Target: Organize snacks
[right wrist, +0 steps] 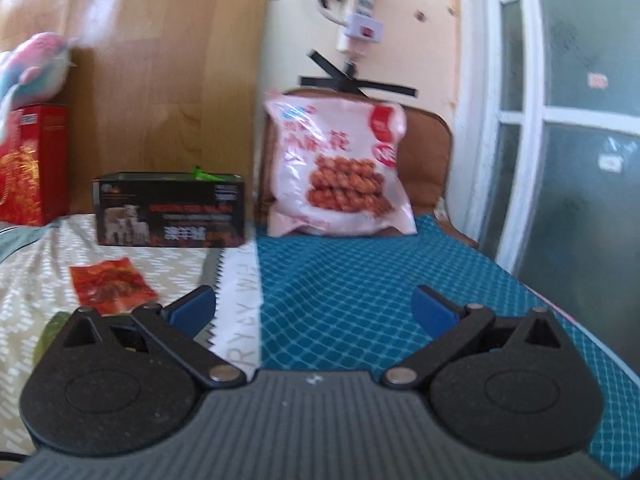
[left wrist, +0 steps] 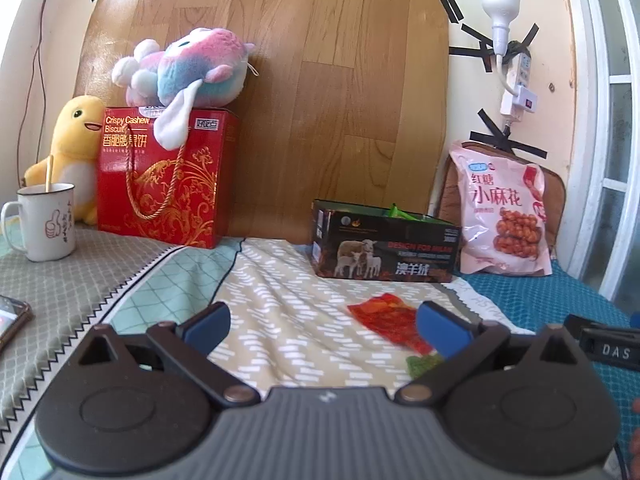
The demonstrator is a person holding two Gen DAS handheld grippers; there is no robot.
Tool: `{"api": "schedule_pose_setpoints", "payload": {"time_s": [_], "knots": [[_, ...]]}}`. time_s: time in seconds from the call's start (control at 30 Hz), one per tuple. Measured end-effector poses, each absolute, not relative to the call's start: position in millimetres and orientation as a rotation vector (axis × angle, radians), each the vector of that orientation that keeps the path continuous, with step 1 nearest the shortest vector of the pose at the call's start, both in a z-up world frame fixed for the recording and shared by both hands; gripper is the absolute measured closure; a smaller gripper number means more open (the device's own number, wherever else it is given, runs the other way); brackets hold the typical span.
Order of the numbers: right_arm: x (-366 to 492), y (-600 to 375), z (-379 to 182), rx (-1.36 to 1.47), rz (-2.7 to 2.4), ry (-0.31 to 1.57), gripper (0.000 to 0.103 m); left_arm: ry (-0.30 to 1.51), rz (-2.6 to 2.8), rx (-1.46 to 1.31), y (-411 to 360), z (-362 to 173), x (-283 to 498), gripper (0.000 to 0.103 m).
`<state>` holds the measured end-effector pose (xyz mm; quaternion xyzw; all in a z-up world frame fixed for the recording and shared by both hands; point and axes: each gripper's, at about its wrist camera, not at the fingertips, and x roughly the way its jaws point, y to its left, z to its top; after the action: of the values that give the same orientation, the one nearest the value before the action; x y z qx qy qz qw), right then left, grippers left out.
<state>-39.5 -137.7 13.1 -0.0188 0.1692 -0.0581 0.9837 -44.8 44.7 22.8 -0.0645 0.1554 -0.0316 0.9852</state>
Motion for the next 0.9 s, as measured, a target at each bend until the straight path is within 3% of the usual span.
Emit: {"api": "schedule_pose_setpoints", "payload": {"time_s": [0.27,0.9], "knots": [[-23,-151,6,0.036,-0.178,0.457,0.000,0.317,-0.091,-0.149,46,22,-46,0.000],[-19,-152,4,0.049,-0.177,0.492,0.000,0.327,-0.066,-0.146,45,22,-43,0.000]]}}
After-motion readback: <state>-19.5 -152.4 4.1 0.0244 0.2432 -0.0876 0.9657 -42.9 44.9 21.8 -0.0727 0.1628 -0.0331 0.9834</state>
